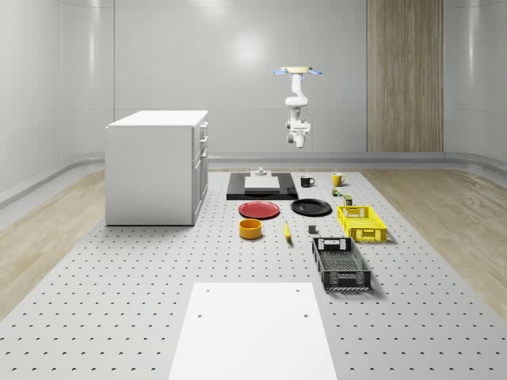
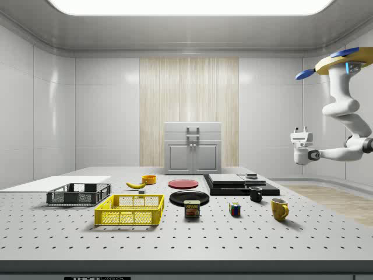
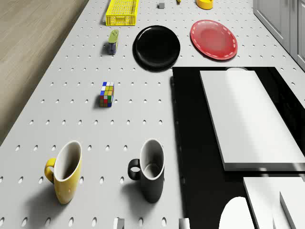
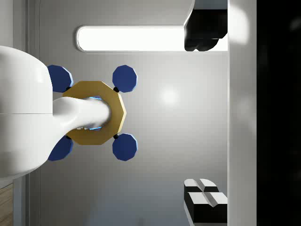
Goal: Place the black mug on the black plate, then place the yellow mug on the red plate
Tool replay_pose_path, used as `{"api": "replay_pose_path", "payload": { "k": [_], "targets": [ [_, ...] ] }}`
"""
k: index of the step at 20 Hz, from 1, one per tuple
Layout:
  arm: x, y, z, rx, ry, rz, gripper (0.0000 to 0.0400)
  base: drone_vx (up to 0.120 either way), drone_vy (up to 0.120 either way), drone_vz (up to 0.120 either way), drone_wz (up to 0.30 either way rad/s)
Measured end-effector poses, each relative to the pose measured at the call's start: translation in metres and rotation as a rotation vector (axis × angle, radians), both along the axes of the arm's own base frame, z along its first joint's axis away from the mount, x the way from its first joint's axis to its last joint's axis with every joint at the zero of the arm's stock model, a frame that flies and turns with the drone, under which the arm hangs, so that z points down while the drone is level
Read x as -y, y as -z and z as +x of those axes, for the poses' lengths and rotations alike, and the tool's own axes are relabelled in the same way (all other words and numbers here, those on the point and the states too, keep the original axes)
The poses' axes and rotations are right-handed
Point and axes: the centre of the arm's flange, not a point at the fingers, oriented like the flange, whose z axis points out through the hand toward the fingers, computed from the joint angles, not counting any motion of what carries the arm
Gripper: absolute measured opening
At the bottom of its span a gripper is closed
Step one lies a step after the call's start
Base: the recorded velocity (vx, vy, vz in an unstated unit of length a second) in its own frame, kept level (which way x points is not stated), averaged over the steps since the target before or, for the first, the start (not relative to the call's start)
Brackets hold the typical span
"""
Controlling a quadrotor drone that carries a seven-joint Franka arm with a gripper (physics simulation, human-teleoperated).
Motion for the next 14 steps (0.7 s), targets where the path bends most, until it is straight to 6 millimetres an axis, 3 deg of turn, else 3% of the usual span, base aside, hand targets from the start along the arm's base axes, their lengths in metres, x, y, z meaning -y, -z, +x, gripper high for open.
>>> {"api": "replay_pose_path", "payload": {
  "k": [4,6,12,14],
  "targets": [
    [0.000,-0.030,-0.004,0.003,0.000,0.000,0.0400,0.000,0.000,0.000,0.000],
    [0.000,-0.043,-0.004,0.005,0.000,0.000,0.0400,0.120,0.040,0.000,0.000],
    [0.000,-0.075,-0.001,0.009,0.000,0.000,0.0400,0.120,0.120,0.000,0.000],
    [0.000,-0.081,-0.001,0.011,0.000,0.000,0.0400,0.120,0.020,0.000,0.000]
  ]
}}
